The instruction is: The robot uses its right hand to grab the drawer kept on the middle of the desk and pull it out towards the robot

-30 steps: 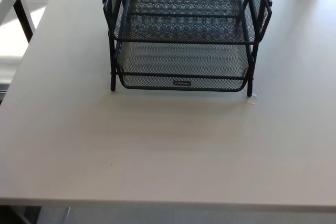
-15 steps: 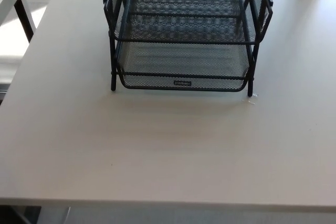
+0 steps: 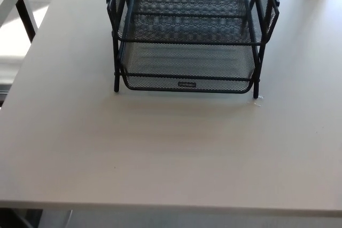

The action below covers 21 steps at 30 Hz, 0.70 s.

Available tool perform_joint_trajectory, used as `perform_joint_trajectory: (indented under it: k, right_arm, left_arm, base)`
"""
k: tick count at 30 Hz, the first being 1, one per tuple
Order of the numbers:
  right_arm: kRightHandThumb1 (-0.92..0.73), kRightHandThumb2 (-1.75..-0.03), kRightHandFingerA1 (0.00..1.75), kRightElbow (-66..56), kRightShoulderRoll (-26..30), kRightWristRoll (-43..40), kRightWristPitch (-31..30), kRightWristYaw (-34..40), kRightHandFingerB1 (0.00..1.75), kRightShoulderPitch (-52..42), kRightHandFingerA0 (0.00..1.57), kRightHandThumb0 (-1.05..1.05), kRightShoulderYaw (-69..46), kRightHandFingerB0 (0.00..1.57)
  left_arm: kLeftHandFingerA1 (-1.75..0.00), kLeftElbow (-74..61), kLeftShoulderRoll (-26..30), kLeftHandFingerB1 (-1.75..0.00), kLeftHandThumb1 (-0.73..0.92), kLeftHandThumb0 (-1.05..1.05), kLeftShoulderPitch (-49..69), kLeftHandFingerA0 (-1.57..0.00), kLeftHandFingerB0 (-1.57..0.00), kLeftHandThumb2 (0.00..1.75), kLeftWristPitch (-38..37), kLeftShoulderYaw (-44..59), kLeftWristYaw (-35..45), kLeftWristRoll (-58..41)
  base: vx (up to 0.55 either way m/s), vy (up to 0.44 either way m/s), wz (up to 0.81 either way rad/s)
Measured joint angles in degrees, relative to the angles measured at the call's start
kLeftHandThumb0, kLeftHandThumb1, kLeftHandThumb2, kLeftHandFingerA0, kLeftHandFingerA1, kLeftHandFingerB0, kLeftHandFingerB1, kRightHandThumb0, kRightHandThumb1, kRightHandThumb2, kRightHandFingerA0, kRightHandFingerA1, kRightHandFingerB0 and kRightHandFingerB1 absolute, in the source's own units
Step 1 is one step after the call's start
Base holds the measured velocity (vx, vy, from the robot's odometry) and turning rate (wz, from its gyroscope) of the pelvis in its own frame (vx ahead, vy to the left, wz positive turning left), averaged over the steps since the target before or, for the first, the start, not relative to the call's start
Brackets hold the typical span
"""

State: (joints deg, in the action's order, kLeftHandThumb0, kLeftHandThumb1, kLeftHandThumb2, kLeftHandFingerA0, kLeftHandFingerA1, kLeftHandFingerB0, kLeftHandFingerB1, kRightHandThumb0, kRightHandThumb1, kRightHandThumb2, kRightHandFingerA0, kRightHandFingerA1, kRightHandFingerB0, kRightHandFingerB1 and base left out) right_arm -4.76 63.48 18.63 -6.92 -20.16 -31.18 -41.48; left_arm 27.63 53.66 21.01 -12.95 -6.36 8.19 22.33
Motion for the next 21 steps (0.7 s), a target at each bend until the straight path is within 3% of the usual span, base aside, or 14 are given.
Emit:
perform_joint_trajectory:
  k: [2,4,6,9,10,11,13,18,21]
  right_arm:
    - [-0.70,-0.60,0.78,-1.1,0.0,0.3,-0.5,-0.1,0.64,1.8,0.17,-0.83,-1.5,0.20]
    - [-0.75,-0.61,0.77,-1.3,0.4,0.9,-0.5,0.1,0.62,5.3,0.11,-0.85,-2.7,0.16]
    - [-0.72,-0.62,0.71,-1.5,1.1,1.2,-0.6,0.0,0.49,7.9,0.15,-0.79,-2.7,0.23]
    - [-0.68,-0.61,0.64,-2.0,2.7,1.6,0.0,0.7,0.43,14.2,0.21,-0.75,-1.3,0.28]
    - [-0.70,-0.61,0.53,-2.0,3.0,1.7,0.4,1.3,0.38,16.2,0.24,-0.74,-0.3,0.25]
    - [-0.72,-0.62,0.50,-2.0,3.5,1.8,0.8,1.6,0.37,18.0,0.20,-0.74,0.8,0.22]
    - [-0.68,-0.60,0.47,-1.9,4.7,2.3,2.0,2.4,0.35,22.4,0.25,-0.72,4.1,0.26]
    - [-0.75,-0.63,0.52,-3.0,4.8,3.7,5.7,5.3,0.35,31.5,0.19,-0.83,11.3,0.24]
    - [-0.63,-0.59,0.40,-6.2,3.3,4.9,7.9,7.4,0.32,35.7,0.18,-0.73,14.7,0.23]
  left_arm:
    - [-0.97,0.0,0.0,-0.74,0.64,-0.33,0.5,-0.63,-0.67,0.59,-0.1,0.3,0.0,0.0]
    - [-0.97,0.2,0.1,-0.73,0.64,-0.34,0.7,-0.62,-0.67,0.59,-0.6,0.6,0.0,0.1]
    - [-0.97,0.3,0.1,-0.72,0.64,-0.33,0.7,-0.62,-0.66,0.59,-0.8,0.6,0.0,0.1]
    - [-0.96,-0.1,0.1,-0.73,0.65,-0.32,1.1,-0.63,-0.68,0.59,-0.9,0.9,0.0,0.1]
    - [-0.96,-0.3,0.1,-0.71,0.66,-0.32,1.3,-0.64,-0.66,0.59,-1.0,1.0,0.0,0.1]
    - [-0.95,-0.6,0.1,-0.70,0.65,-0.31,1.5,-0.60,-0.66,0.59,-1.0,1.2,0.0,0.1]
    - [-0.96,-1.0,0.1,-0.70,0.66,-0.33,1.9,-0.61,-0.65,0.59,-1.0,1.4,0.1,0.1]
    - [-0.95,-1.7,0.1,-0.70,0.67,-0.32,2.5,-0.63,-0.65,0.59,-0.9,1.6,0.4,0.1]
    - [-0.93,-2.1,0.1,-0.69,0.67,-0.33,2.9,-0.61,-0.66,0.59,-1.0,2.1,0.5,0.2]
  base:
    - [0.00,0.000,0.00]
    - [0.00,0.000,0.00]
    - [0.00,0.000,0.00]
    - [0.00,0.000,0.00]
    - [0.00,0.000,0.00]
    - [0.00,0.000,0.00]
    - [0.00,0.000,0.00]
    - [0.00,0.000,0.00]
    - [0.00,0.000,0.00]
